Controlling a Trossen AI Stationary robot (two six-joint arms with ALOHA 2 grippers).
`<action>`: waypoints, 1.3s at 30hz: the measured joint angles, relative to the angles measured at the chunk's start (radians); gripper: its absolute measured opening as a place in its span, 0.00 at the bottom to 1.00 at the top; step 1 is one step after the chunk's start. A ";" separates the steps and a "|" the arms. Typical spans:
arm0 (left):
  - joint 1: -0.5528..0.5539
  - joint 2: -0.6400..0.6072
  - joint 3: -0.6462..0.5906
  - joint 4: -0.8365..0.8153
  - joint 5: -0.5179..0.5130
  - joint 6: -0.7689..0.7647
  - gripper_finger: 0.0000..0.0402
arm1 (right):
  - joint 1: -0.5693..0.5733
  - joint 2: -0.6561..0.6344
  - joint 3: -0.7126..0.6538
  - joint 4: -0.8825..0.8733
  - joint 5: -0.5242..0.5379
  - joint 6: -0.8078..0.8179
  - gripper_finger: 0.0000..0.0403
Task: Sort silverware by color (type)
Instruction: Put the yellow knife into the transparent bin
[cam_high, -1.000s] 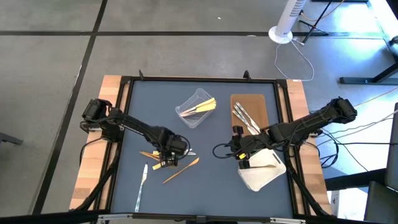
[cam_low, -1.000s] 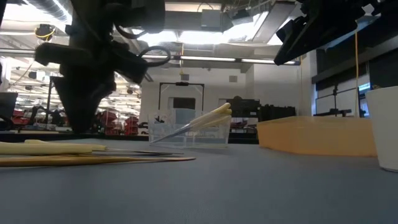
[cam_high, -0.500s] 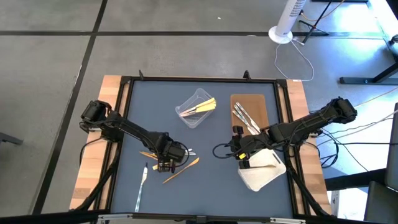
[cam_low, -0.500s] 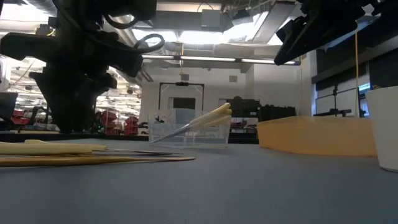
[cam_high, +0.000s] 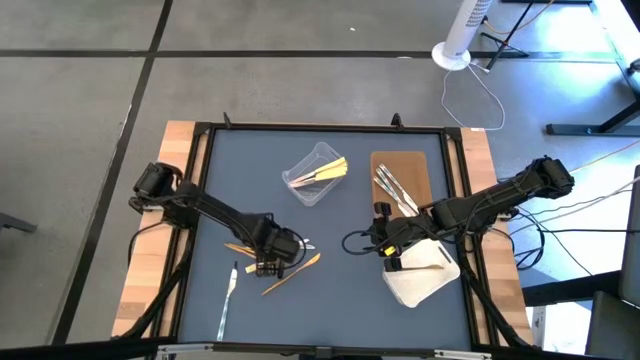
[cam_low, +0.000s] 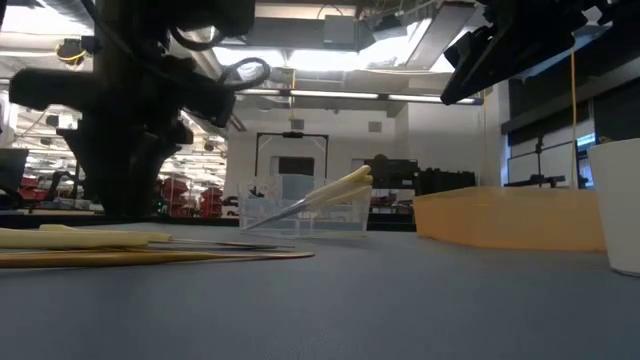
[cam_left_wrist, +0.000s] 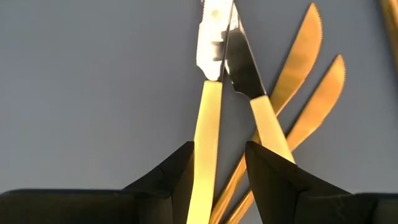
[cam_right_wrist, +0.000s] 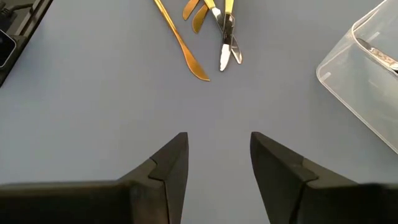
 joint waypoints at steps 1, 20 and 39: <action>0.000 0.010 0.000 0.000 0.000 0.000 0.34 | 0.000 0.000 0.000 0.000 0.000 0.000 0.40; 0.012 0.052 -0.001 0.001 -0.027 0.008 0.34 | 0.000 0.000 0.000 0.001 0.000 0.000 0.40; 0.012 0.053 -0.060 0.066 -0.020 0.008 0.34 | 0.000 0.000 0.000 0.000 0.000 0.000 0.40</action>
